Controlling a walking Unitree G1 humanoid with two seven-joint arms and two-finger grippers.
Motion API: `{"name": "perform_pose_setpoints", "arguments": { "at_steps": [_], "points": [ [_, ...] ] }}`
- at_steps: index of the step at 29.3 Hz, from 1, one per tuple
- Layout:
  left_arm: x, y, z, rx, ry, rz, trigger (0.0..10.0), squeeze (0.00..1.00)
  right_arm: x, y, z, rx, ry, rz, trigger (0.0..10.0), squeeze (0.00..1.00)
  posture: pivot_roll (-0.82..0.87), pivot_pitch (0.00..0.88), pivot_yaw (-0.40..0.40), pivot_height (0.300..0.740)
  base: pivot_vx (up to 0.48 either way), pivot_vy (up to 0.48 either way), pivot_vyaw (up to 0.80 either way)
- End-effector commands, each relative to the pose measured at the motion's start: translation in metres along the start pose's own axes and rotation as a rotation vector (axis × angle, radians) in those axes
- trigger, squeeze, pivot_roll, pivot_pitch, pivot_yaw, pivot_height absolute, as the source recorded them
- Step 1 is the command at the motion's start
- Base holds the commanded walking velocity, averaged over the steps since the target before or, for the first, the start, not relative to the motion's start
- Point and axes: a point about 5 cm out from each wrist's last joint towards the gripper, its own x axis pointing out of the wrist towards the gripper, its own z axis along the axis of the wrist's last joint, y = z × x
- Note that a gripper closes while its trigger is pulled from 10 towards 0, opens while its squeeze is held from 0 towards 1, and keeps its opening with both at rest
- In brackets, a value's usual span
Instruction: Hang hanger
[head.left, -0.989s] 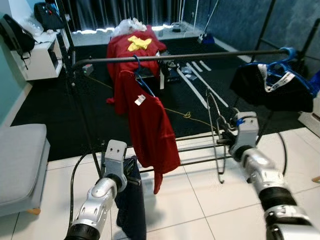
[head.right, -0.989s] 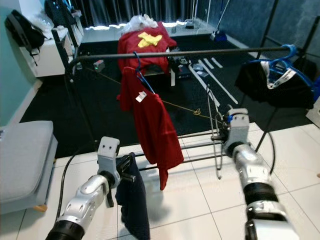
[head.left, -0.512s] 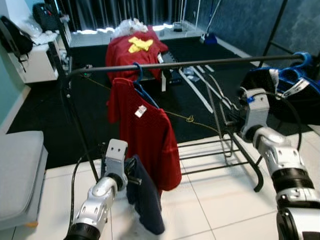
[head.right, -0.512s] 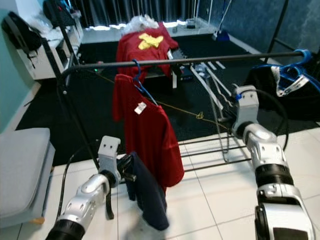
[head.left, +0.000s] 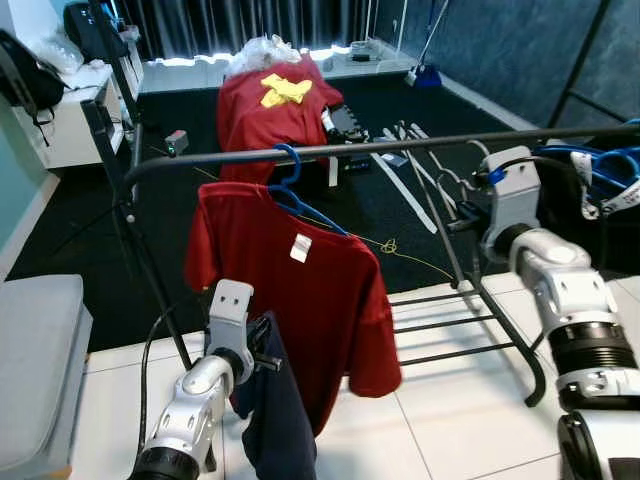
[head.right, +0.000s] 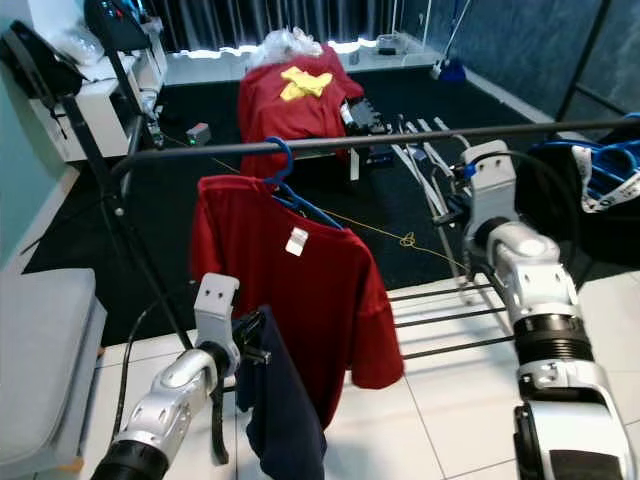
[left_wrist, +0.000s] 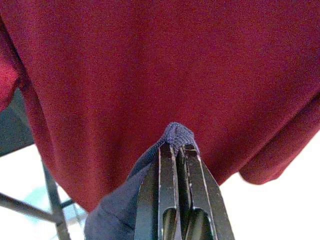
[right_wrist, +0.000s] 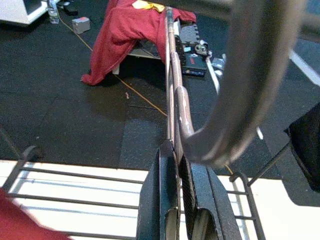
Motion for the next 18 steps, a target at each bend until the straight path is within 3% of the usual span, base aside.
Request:
{"name": "perform_pose_setpoints", "arguments": {
  "at_steps": [1,18],
  "points": [
    [-0.001,0.002,0.001,0.014,-0.001,0.006,10.0,0.0,0.0,0.0,0.008,-0.014,-0.035,-0.005,10.0,0.0,-0.02,0.042,0.01,0.74,0.0,0.0,0.0],
    [0.001,0.003,0.002,0.039,0.001,0.005,10.0,0.0,-0.007,0.021,0.02,-0.035,-0.111,-0.005,10.0,0.0,-0.01,0.039,0.014,0.74,0.0,0.0,0.0]
  ]
}}
